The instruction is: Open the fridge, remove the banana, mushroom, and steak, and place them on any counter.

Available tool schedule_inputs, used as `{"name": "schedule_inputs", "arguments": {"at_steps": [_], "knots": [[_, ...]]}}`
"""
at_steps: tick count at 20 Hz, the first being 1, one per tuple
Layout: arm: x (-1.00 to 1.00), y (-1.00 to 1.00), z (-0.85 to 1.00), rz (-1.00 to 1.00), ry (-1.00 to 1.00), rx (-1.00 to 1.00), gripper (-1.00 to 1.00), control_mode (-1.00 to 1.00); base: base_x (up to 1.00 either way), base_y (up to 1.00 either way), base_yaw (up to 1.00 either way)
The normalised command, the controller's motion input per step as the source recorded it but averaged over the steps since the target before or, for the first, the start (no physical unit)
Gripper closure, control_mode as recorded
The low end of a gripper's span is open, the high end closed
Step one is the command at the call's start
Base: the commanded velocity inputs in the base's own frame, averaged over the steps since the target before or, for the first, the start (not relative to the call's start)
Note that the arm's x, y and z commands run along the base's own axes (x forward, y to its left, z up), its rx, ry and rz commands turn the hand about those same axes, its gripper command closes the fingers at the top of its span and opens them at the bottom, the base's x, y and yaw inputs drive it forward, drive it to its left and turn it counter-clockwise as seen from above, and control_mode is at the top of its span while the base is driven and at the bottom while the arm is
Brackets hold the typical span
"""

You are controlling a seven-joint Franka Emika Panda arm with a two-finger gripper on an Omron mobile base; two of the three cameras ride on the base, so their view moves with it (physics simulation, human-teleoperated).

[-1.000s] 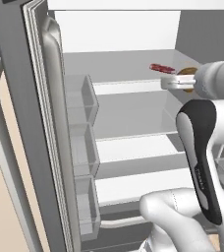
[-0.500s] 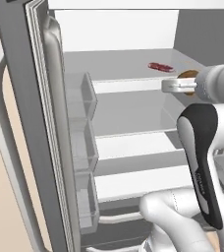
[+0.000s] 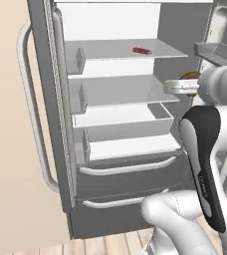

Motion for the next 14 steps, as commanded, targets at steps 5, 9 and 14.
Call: {"name": "schedule_inputs", "arguments": {"at_steps": [5, 9, 14], "knots": [[0.00, 0.00, 0.00, 0.00, 0.00, 0.00, 1.00, 1.00, -1.00, -0.18, 0.01], [0.00, 0.00, 0.00, 0.00, 0.00, 0.00, 1.00, 1.00, -1.00, -0.65, 0.03], [0.00, 0.00, 0.00, 0.00, 0.00, 0.00, 1.00, 1.00, -0.93, -0.90, 0.00]]}}
